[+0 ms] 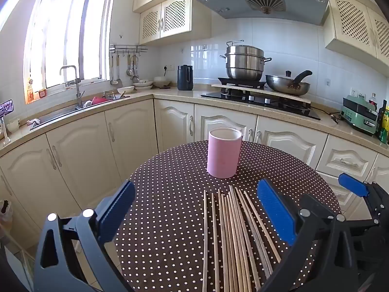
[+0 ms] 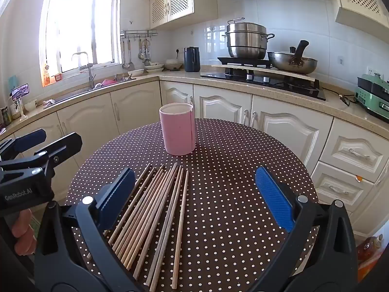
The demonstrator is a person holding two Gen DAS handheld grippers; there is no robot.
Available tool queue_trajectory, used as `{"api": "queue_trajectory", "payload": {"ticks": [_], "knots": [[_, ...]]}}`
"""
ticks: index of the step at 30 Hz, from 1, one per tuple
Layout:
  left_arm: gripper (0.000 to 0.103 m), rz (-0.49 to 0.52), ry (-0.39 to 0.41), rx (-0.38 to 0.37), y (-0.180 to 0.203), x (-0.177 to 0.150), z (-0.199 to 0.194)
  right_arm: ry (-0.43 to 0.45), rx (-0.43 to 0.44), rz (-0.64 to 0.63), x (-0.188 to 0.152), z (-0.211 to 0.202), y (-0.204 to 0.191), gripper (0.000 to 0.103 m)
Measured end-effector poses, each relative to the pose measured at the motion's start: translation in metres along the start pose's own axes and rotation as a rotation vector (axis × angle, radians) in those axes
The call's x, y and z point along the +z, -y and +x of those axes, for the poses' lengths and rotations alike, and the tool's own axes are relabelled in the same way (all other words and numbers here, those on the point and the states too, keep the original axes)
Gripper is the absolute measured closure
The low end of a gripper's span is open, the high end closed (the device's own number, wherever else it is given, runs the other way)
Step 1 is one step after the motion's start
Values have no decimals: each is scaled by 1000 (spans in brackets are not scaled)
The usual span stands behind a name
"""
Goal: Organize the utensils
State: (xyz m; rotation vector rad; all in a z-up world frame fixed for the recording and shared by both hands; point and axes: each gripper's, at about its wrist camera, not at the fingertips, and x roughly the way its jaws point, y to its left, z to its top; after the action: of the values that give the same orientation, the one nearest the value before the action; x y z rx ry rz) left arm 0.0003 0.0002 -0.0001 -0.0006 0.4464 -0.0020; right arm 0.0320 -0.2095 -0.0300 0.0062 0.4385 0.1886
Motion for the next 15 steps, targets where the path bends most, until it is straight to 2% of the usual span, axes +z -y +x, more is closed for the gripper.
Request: {"api": "queue_trajectory", "payload": {"ticks": [15], "knots": [[4, 4, 0, -3, 0, 0, 2, -6, 3, 6, 0, 1, 4, 6]]}}
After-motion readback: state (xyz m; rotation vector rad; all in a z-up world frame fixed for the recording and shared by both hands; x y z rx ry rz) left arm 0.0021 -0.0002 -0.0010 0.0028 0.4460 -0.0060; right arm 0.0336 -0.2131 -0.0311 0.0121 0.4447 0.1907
